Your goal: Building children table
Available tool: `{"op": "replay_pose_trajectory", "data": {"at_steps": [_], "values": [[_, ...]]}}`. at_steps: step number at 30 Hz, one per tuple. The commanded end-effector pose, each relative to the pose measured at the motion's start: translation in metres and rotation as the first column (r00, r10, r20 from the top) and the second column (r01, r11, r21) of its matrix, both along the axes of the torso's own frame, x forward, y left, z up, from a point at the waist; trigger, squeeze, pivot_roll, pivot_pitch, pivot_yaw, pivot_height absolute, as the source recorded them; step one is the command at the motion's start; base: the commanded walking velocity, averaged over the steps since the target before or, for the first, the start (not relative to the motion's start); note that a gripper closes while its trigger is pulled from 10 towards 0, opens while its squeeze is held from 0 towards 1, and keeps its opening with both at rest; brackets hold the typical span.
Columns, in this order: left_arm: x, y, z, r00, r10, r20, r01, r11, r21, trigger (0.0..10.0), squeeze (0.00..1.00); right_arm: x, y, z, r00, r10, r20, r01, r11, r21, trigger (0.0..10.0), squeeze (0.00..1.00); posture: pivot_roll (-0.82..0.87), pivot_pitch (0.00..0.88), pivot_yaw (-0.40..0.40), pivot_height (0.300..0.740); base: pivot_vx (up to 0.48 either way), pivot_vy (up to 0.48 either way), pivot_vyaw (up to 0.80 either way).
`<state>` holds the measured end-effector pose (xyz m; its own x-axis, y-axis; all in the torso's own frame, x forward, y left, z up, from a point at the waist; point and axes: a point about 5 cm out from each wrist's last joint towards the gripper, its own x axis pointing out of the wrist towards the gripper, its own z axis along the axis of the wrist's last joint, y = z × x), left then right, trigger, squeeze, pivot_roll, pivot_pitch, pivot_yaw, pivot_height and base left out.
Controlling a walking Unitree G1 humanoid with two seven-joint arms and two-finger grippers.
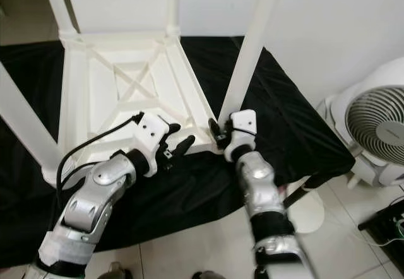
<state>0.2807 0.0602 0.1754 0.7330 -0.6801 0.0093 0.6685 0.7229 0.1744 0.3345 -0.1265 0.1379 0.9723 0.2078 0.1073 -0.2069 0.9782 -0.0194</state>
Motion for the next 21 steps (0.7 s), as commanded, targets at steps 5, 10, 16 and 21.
{"op": "replay_pose_trajectory", "data": {"at_steps": [5,10,16,21], "values": [[0.001,0.000,-0.003,0.999,0.051,-0.003,-0.051,0.999,-0.004,10.0,0.00,-0.004,0.015,-0.012,0.987,-0.128,-0.093,0.133,0.990,0.053,0.0,0.00,0.05,0.081,-0.075,0.740,0.000,0.000,0.00],[0.002,0.001,-0.003,0.998,0.067,0.001,-0.067,0.998,-0.002,10.0,0.00,-0.005,0.020,-0.008,0.992,-0.102,-0.073,0.107,0.993,0.059,0.0,0.00,0.05,0.080,-0.080,0.740,0.000,0.000,0.00],[0.008,0.006,0.001,0.992,0.128,0.011,-0.128,0.992,-0.019,10.0,0.00,-0.007,0.007,0.001,0.991,-0.126,-0.050,0.129,0.990,0.050,10.0,1.00,0.05,0.076,-0.091,0.740,0.000,0.000,0.00],[0.013,0.010,0.000,0.983,0.181,0.004,-0.181,0.983,-0.022,10.0,0.00,-0.010,0.005,0.009,0.997,-0.083,-0.002,0.083,0.994,0.069,10.0,1.00,0.05,0.071,-0.095,0.740,0.000,0.000,0.00]]}}
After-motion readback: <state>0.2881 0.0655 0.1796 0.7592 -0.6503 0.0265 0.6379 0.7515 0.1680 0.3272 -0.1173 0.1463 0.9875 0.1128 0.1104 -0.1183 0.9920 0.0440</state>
